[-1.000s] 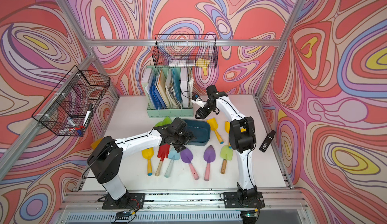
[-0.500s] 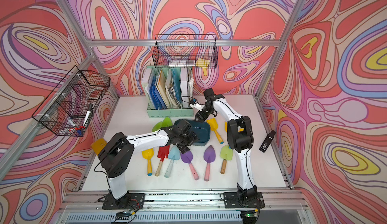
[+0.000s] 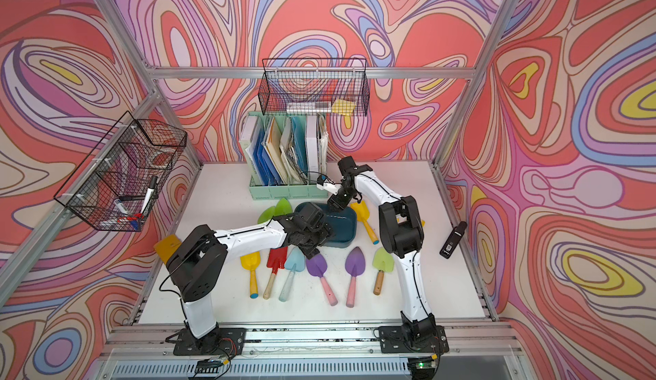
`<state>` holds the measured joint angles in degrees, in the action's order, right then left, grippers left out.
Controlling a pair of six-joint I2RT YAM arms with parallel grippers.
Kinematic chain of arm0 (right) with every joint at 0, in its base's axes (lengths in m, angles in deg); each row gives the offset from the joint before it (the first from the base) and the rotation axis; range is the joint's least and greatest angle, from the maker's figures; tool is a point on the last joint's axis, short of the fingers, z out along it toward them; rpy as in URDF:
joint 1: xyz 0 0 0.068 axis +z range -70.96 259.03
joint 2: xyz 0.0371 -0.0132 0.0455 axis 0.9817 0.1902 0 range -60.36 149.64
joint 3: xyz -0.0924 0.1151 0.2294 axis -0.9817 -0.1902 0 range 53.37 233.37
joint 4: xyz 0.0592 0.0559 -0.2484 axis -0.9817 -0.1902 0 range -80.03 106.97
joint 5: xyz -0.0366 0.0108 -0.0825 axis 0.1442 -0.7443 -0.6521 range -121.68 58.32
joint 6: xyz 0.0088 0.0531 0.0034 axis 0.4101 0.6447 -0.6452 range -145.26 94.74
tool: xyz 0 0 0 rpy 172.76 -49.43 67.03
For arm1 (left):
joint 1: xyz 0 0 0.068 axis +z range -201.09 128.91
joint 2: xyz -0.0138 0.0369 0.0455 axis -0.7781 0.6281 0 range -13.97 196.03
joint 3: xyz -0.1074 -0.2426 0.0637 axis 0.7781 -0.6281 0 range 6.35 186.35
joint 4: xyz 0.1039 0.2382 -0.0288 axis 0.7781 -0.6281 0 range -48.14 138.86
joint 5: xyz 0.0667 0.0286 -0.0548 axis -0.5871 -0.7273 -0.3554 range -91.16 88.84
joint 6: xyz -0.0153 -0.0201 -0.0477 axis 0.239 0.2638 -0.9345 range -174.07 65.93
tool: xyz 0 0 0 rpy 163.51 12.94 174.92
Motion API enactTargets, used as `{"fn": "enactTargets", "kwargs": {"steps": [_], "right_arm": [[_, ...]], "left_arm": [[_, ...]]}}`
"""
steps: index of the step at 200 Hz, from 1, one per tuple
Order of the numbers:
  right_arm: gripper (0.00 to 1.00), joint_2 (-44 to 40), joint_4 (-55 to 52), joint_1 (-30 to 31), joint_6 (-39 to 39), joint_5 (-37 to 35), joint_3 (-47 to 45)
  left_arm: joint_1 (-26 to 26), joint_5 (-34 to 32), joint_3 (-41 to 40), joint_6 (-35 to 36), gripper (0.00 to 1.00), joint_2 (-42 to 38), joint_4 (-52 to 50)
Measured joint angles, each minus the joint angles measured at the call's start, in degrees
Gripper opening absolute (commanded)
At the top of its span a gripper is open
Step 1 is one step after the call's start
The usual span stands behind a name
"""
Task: Put the shovel into the storage box
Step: Adjust the storage box at the center of the board.
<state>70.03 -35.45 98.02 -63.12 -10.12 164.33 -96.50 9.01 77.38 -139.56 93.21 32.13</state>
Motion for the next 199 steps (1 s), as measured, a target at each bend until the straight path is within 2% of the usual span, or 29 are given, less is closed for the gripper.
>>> {"fn": "enactTargets", "kwargs": {"steps": [33, 59, 78, 85, 152, 199], "right_arm": [[0.39, 0.0, 1.29, 0.07, 0.26, -1.03, -0.83], [0.28, 0.0, 1.88, 0.24, 0.68, -1.33, -1.73], [0.15, 0.0, 2.03, 0.39, 0.81, -1.53, -2.51], [0.0, -0.02, 2.16, 0.46, 0.94, -1.62, -2.75], [0.0, -3.87, 5.64, 0.61, 4.76, -3.98, -8.83], [0.0, -11.26, 7.69, 1.29, 14.21, -11.28, -16.76]], "left_arm": [[-0.02, -0.57, 1.57, 0.81, 0.92, -0.02, -1.01], [-0.02, -1.07, 1.66, 1.53, 0.92, -0.02, -1.55], [-0.02, -1.33, 1.66, 2.05, 0.92, -0.02, -1.99], [-0.02, -1.4, 1.66, 2.23, 0.92, -0.02, -2.19], [-0.02, -3.67, 2.69, 6.16, 0.93, -2.05, -6.51], [0.0, -8.33, 4.48, 11.28, 0.94, -7.02, -11.61]]}}
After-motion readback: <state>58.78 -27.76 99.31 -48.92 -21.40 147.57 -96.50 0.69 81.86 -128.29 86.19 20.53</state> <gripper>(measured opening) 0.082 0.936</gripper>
